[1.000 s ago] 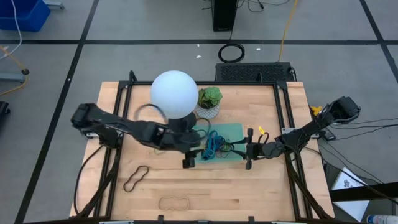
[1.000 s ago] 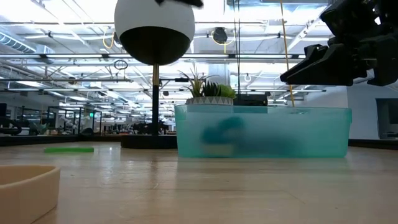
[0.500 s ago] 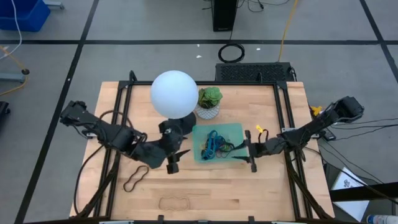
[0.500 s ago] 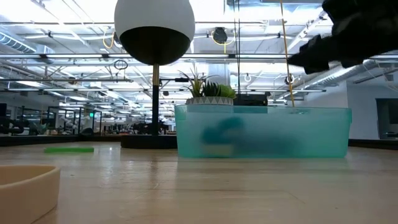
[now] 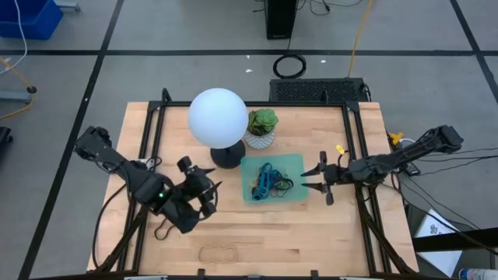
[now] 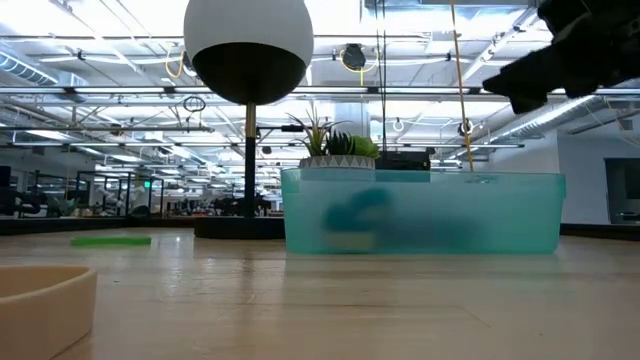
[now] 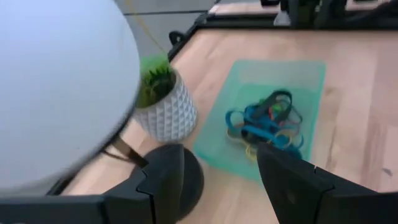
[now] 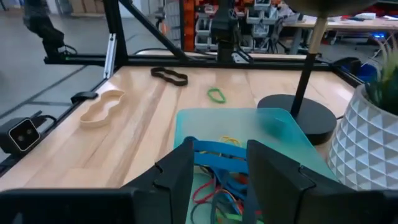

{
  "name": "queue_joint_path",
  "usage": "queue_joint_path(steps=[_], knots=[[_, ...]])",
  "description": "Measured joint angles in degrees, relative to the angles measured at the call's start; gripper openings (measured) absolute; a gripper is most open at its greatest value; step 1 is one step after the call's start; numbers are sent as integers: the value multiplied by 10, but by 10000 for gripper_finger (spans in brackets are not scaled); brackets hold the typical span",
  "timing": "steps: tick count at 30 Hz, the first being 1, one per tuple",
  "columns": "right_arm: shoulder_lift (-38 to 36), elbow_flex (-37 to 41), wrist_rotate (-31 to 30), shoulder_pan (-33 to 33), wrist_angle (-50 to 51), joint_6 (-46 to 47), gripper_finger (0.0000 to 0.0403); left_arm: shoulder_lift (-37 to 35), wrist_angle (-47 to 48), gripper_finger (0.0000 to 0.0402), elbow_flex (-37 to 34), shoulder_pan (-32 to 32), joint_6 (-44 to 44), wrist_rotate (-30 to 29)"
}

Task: Pick and place rubber bands into bin
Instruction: Put the green rubber band into the blue bin

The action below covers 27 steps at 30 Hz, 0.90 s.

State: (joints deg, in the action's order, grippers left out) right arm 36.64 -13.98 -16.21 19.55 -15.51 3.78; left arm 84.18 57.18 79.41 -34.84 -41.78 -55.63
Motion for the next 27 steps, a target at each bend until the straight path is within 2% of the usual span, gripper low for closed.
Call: queue_joint_path(steps=[6,11,15,20,27], knots=[[-88,56,32,-1,3,1,141,-33,-7,212,-93,-10,-80,1],[-150,59,45,-1,36,1,141,-102,-44,212,-186,-10,-127,-1],[-185,59,45,-1,75,2,141,-180,-150,212,-282,-17,-96,2],[-203,59,45,-1,92,10,141,-273,-333,212,-411,-25,-8,73],[-203,59,45,-1,100,8,141,-347,-549,212,-578,-8,42,114]])
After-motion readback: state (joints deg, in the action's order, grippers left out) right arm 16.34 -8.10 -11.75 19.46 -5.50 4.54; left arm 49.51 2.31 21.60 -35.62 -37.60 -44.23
